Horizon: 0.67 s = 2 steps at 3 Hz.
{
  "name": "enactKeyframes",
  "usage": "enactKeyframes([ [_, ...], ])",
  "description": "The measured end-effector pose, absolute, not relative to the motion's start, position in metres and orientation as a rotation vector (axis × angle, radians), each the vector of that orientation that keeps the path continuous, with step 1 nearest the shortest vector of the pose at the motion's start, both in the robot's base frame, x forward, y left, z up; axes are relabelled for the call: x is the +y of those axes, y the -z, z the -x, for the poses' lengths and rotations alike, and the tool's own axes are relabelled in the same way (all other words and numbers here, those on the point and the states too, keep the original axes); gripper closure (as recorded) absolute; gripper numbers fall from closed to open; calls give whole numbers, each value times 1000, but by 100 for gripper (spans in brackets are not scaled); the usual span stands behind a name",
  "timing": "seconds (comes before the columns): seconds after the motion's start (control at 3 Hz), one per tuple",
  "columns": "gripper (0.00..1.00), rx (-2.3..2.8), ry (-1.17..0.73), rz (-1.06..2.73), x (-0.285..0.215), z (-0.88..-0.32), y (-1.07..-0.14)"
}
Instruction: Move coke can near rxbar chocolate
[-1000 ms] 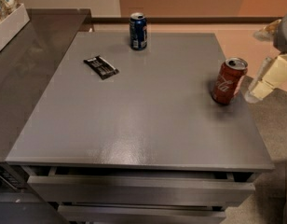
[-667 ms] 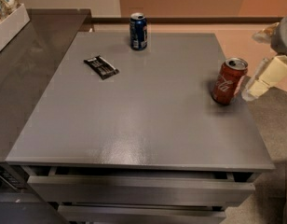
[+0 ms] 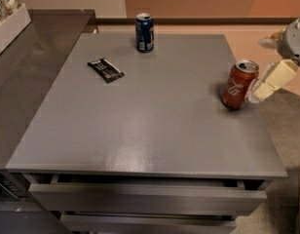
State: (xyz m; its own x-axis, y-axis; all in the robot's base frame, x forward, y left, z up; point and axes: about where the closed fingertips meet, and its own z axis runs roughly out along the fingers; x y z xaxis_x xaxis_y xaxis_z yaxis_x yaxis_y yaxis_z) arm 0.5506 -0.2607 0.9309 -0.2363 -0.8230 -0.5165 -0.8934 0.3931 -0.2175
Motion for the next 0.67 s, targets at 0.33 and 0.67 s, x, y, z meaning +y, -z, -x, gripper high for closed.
enactKeyframes([
  [0.33,0,2090,-204,1476,-259,-555,-918],
  [0.67,0,2100,-230,1469,-259,-558,-908],
])
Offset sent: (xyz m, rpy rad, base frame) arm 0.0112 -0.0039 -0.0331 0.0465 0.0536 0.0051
